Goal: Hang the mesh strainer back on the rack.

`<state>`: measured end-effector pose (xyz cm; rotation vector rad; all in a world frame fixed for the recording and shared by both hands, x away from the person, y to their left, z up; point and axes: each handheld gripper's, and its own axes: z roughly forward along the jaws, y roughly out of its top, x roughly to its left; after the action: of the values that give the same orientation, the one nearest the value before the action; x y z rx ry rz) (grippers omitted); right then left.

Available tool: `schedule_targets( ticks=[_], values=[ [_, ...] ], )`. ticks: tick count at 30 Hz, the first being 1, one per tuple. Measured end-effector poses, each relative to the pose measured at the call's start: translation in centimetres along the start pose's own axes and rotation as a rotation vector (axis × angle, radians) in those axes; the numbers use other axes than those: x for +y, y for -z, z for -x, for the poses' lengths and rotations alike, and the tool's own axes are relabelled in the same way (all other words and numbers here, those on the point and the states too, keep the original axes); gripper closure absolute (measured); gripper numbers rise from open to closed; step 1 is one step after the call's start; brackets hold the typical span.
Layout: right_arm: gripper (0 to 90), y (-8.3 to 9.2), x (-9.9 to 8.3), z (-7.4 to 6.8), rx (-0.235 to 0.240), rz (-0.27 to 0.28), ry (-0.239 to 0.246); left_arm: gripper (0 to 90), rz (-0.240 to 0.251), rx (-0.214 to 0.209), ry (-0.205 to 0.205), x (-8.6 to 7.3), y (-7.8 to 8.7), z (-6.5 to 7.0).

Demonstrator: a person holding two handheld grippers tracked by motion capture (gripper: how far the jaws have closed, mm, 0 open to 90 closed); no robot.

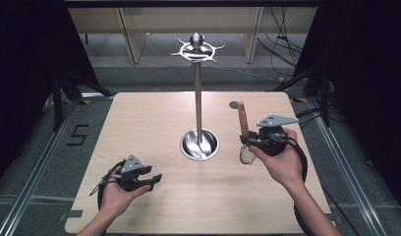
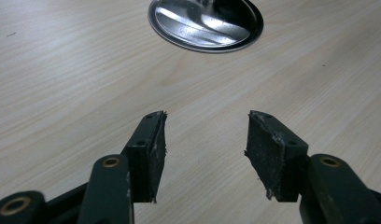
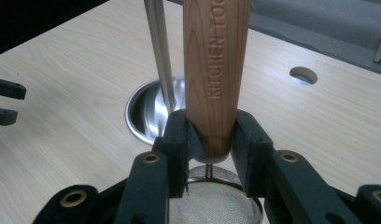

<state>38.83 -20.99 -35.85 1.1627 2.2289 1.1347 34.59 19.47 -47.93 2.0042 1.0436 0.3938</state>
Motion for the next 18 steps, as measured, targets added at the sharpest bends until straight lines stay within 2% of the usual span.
schedule_targets(
  ticks=[1,2,4,5,7,8,10,11,13,14,17,18],
  values=[
    [69.2,-0.03,0.08,0.14,0.0,0.014,0.017,46.4,0.0,0.0,0.0,0.0,0.0,0.0],
    [69.2,-0.04,0.1,-0.13,-0.005,0.036,-0.015,46.4,0.001,-0.001,0.002,0.0,0.0,0.0],
    [69.2,0.23,0.25,0.01,-0.006,0.028,0.006,46.3,0.001,-0.001,0.003,0.0,0.0,0.01],
    [69.2,0.19,0.28,0.08,-0.008,0.042,0.013,46.3,0.001,-0.001,0.003,0.0,0.0,0.01],
    [69.3,0.34,0.35,0.04,-0.006,0.036,0.002,46.2,0.008,-0.002,0.011,-0.01,-0.05,0.07],
    [69.3,0.26,0.39,0.17,-0.019,0.061,0.026,46.2,0.01,-0.004,0.014,-0.02,-0.04,0.08],
    [69.2,0.14,0.36,0.12,-0.016,0.073,0.022,46.2,0.016,-0.008,0.019,-0.01,-0.05,0.13],
    [69.2,0.2,0.39,0.11,-0.015,0.072,0.025,46.2,0.01,-0.017,0.02,0.02,-0.01,0.09],
    [69.2,0.29,0.42,-0.02,-0.016,0.068,0.007,46.1,0.015,-0.006,0.016,0.0,-0.03,0.07],
    [69.3,0.47,0.51,0.03,-0.011,0.047,0.01,46.1,0.014,-0.007,0.015,0.0,-0.01,0.05],
    [69.2,0.39,0.62,0.07,-0.007,0.066,0.006,45.9,0.012,-0.008,0.018,0.0,-0.04,0.06],
    [69.2,0.48,0.75,0.29,-0.017,0.07,0.036,45.9,0.014,-0.007,0.019,0.0,-0.05,0.08]
  ],
)
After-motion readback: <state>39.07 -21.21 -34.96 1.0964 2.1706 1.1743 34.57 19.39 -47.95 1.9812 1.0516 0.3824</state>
